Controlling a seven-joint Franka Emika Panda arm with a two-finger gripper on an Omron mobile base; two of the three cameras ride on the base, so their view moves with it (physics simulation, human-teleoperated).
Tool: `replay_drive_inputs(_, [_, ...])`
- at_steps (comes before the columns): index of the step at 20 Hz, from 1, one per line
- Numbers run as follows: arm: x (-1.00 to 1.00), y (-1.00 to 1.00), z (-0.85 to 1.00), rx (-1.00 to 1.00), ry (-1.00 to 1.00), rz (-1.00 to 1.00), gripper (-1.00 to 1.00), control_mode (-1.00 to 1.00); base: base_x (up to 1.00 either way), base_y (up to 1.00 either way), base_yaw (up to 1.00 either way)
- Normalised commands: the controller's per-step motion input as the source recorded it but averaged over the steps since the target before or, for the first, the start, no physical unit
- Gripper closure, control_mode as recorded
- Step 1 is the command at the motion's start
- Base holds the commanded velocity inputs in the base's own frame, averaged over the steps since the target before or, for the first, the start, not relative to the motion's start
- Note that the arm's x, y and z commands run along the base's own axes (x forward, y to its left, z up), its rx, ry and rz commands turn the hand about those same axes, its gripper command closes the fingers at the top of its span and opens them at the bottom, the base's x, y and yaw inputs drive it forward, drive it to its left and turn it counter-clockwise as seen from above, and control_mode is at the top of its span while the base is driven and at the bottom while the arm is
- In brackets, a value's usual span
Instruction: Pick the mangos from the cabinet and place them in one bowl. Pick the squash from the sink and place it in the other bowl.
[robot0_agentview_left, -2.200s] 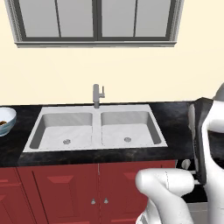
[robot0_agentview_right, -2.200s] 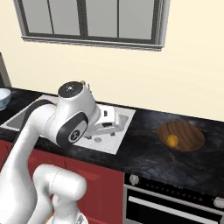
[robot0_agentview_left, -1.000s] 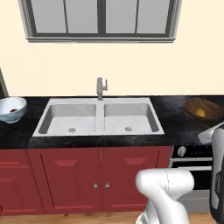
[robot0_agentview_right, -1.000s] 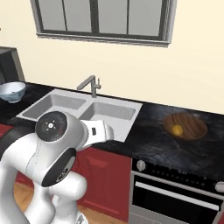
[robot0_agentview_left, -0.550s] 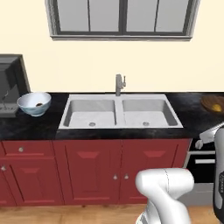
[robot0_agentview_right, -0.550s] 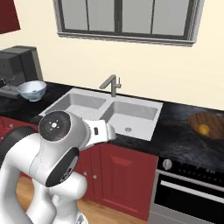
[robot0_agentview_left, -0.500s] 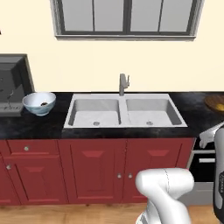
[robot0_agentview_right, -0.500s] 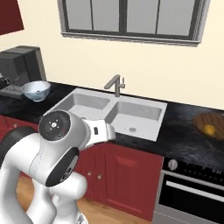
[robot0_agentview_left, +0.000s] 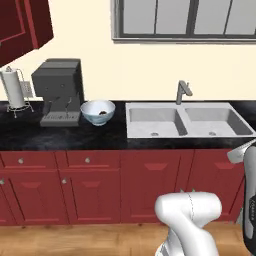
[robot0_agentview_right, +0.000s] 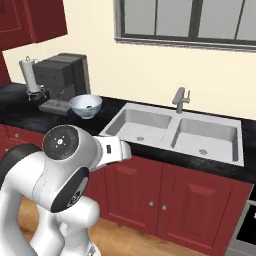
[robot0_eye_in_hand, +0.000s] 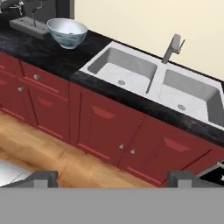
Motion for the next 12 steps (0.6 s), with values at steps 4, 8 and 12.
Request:
replay_drive_inputs(4, [0.00,0.00,0.00,0.00,0.00,0.00,-1.00,1.00,-0.21,1.00,-0.09])
replay_drive_inputs(8, [0.00,0.00,0.00,0.00,0.00,0.00,-1.00,1.00,-0.19,1.00,-0.13])
replay_drive_inputs(12, [0.00,0.00,0.00,0.00,0.00,0.00,-1.00,1.00,-0.12,1.00,-0.15])
